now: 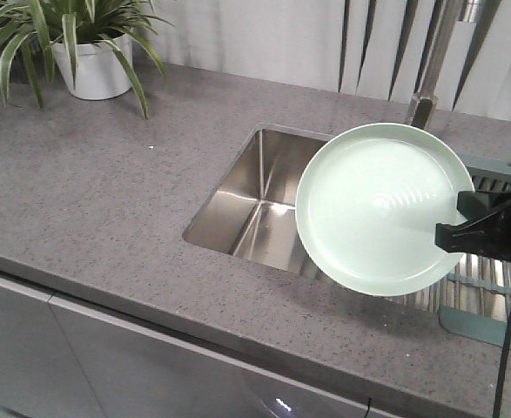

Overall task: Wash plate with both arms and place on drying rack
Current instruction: 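Drive up to the steel sink, plate held above the drying rack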

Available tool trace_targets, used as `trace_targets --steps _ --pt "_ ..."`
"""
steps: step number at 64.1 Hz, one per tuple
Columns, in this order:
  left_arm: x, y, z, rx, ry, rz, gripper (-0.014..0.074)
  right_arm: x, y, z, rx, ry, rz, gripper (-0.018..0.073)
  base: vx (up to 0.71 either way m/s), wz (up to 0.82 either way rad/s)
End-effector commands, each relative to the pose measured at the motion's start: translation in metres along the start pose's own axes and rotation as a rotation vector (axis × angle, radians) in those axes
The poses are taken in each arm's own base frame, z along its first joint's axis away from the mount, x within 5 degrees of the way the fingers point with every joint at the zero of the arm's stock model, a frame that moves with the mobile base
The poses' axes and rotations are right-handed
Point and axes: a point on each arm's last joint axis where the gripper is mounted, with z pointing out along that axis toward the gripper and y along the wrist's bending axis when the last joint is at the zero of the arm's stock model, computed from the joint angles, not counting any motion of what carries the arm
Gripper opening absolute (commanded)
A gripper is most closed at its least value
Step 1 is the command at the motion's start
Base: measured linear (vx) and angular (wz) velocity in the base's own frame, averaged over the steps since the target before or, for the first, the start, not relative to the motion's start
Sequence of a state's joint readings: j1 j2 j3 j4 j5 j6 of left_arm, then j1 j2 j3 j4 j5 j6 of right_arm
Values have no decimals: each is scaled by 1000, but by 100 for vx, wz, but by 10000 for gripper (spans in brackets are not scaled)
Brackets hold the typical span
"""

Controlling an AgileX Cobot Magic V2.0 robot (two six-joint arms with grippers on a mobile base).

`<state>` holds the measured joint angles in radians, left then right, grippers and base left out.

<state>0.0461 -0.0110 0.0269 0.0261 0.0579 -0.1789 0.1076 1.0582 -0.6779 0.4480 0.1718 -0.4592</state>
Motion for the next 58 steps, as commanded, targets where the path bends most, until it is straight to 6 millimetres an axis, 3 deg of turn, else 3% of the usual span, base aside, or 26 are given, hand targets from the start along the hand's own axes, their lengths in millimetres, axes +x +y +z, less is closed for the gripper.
trace_targets --steps 1,58 --pt "-3 -1 -1 21 -76 -6 -5 -18 -3 -8 34 -110 2 -9 6 -27" --pt "-3 -1 -1 21 -76 -6 -5 -18 -3 -8 34 -110 2 -9 6 -25"
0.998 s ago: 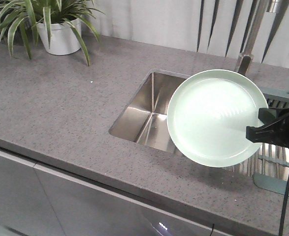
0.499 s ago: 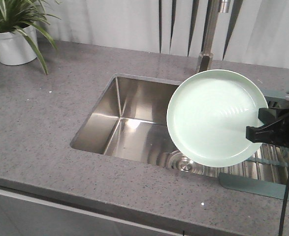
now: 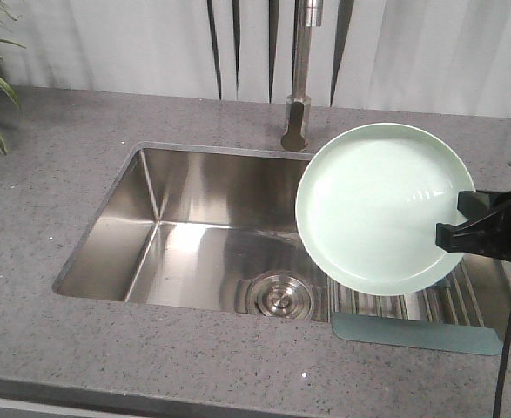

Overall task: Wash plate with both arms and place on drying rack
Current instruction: 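Drive up to the steel sink, plate held above the drying rack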

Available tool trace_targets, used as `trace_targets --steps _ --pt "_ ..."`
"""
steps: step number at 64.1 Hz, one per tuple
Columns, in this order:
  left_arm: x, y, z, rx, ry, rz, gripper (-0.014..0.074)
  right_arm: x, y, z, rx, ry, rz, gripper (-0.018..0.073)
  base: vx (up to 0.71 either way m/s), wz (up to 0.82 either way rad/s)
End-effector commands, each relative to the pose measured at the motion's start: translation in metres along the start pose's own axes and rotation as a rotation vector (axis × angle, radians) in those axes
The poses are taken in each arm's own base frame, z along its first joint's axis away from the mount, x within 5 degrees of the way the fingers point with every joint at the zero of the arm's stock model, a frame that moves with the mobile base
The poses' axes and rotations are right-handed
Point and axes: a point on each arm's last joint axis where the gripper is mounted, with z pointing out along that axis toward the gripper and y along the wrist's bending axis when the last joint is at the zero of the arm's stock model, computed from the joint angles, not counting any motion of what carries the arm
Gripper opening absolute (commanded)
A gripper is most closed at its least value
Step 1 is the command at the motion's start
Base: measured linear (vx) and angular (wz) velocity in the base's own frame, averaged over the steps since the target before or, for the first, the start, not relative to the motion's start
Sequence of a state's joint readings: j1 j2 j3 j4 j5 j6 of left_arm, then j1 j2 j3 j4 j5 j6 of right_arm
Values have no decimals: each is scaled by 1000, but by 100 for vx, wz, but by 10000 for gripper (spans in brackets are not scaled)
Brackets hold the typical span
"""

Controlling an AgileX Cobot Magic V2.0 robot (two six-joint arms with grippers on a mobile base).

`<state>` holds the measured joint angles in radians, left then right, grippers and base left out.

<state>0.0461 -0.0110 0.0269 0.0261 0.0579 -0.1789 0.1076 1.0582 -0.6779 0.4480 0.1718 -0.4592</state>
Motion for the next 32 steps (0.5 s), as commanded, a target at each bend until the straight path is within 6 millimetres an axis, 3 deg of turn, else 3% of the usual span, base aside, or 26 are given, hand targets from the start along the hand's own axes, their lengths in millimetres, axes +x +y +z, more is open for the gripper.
trace_targets --steps 1,32 --pt "-3 -1 -1 21 -76 -6 -5 -18 -3 -8 34 -110 2 -9 4 -16" --pt "-3 -1 -1 21 -76 -6 -5 -18 -3 -8 34 -110 2 -9 3 -13"
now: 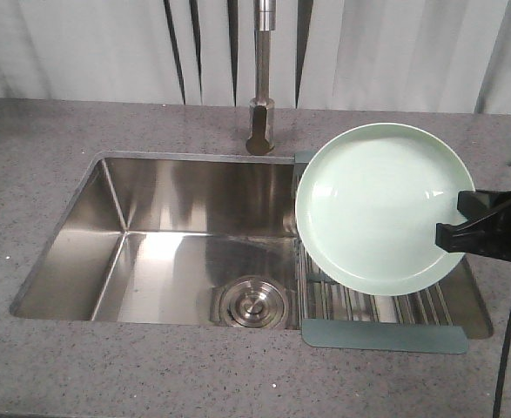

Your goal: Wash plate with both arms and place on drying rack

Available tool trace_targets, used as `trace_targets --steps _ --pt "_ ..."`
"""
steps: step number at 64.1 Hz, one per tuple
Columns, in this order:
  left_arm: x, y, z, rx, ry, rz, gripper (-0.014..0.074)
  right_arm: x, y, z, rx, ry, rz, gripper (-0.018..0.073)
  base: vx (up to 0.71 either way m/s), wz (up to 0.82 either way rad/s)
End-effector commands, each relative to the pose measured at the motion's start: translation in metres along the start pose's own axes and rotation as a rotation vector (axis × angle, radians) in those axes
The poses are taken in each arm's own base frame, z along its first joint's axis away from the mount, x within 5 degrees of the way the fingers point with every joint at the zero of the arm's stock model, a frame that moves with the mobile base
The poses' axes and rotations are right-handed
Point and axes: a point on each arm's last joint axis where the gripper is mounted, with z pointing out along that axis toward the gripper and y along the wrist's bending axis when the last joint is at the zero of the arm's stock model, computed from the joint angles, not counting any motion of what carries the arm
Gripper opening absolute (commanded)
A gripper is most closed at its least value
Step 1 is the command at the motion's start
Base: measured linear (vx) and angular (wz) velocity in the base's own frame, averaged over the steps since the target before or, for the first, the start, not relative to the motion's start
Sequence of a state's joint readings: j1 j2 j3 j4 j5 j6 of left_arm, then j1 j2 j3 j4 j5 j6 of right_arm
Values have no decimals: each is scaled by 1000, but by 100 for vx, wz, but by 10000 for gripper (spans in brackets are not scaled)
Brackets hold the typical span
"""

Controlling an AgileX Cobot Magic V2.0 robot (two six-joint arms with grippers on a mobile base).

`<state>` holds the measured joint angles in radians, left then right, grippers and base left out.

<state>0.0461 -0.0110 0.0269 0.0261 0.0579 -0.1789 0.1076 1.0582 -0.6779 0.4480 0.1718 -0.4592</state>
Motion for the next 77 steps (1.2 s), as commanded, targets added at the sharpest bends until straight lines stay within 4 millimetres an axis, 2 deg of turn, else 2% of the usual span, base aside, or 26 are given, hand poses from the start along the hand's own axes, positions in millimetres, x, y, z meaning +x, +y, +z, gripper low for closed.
trace_targets --steps 1,77 --pt "-3 -1 -1 21 -76 -6 -5 -18 -3 -8 34 -110 2 -9 2 -11" --pt "-3 -1 -1 21 -76 -6 -5 -18 -3 -8 34 -110 2 -9 2 -6"
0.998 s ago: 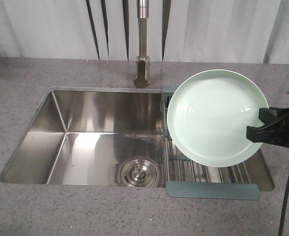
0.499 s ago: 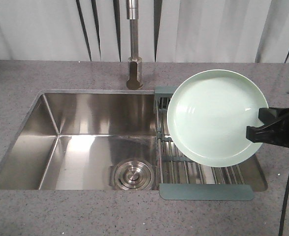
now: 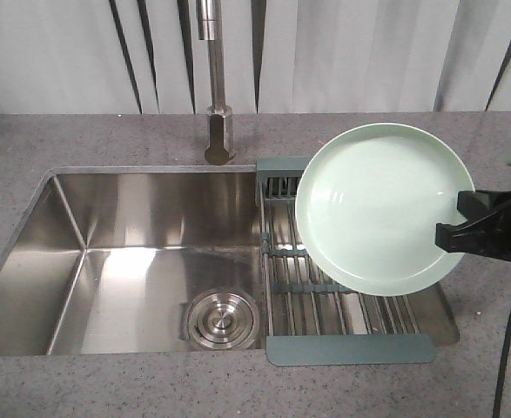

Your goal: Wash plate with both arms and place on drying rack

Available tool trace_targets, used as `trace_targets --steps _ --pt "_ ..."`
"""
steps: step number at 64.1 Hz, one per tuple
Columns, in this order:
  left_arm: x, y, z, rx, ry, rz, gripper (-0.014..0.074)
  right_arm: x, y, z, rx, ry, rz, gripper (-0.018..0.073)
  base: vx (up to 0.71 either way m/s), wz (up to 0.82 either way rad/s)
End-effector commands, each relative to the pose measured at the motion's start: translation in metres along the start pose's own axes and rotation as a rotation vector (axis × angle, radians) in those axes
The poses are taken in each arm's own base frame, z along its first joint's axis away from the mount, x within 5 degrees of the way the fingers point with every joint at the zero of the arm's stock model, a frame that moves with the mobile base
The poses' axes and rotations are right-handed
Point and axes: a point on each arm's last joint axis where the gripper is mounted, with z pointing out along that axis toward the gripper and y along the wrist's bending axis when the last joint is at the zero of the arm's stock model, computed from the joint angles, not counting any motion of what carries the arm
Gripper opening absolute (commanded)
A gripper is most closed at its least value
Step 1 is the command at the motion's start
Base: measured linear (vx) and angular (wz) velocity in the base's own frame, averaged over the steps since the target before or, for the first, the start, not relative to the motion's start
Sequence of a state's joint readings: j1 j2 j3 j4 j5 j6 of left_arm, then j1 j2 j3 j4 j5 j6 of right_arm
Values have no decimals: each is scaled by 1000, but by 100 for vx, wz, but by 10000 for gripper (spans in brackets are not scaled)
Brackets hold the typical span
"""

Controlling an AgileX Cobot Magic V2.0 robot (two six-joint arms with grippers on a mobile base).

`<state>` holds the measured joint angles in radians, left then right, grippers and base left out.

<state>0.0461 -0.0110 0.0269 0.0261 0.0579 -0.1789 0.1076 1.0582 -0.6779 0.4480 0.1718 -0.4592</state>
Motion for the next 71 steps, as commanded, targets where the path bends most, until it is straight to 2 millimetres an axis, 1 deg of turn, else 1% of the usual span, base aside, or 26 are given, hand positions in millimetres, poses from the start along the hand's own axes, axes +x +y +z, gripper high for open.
trace_targets --steps 1,71 --pt "-3 -1 -1 21 -76 -6 -5 -18 -3 -8 34 -110 2 -9 4 -6" --pt "-3 -1 -1 21 -76 -6 -5 -17 -3 -8 34 -109 2 -9 3 -1"
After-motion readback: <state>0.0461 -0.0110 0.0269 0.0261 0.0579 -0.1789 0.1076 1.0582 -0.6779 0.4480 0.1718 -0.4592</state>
